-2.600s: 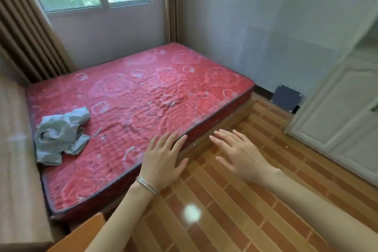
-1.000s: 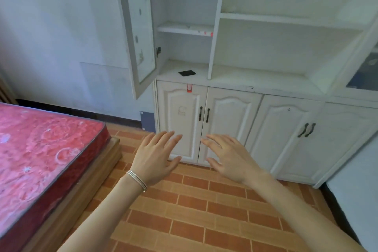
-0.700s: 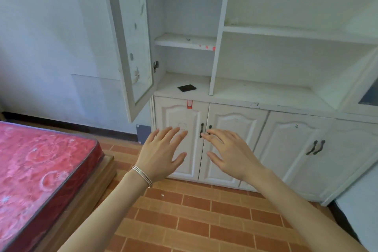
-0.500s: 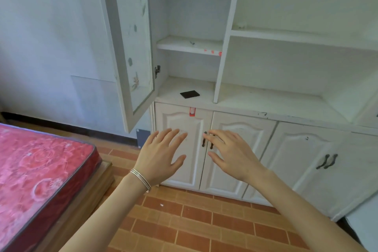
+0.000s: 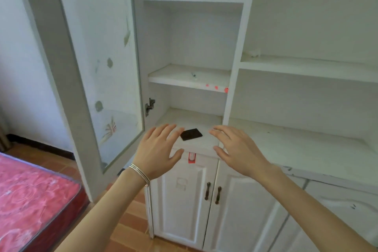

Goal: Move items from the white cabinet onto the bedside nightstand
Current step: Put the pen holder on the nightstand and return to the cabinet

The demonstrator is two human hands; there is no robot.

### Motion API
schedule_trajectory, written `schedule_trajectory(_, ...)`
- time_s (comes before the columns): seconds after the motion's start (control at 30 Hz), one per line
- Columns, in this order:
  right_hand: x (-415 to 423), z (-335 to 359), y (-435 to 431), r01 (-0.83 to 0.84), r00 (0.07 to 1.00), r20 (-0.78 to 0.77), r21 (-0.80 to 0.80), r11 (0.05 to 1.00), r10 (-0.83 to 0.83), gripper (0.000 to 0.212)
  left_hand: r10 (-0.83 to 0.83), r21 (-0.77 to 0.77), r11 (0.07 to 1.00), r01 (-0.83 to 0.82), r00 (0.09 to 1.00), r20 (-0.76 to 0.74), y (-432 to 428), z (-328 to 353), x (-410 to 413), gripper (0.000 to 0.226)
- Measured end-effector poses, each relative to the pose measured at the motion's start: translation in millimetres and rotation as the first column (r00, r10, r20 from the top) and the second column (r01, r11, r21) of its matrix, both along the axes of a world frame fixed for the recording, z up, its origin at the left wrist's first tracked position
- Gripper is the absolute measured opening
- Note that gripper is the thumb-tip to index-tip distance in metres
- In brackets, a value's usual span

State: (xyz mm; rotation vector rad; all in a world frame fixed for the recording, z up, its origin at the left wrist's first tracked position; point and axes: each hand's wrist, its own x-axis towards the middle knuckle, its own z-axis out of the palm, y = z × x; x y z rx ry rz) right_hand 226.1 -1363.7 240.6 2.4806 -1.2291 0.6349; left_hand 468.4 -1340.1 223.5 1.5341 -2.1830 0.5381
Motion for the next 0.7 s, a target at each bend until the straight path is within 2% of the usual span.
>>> schedule_trajectory(0.33, 6, 10, -138, -0.065, 0.998, -0.021, -0.019, 0.998, 0.065, 0.043, 0.088, 0.02, 0.996, -0.088, 0.996, 0.002, -126, 5, 4, 0.062)
schedule_trajectory(0.5, 21, 27, -196, -0.08, 0.995, 0.047, -0.049, 0.996, 0.083, 0.041, 0.068, -0.024, 0.997, -0.069, 0.998, -0.009, -195, 24, 6, 0.061)
schedule_trajectory(0.7, 42, 54, -256, -0.04, 0.998, 0.041, -0.063, 0.997, 0.042, 0.042, 0.023, -0.061, 0.998, -0.023, 1.0, -0.007, -273, 44, 12, 0.063)
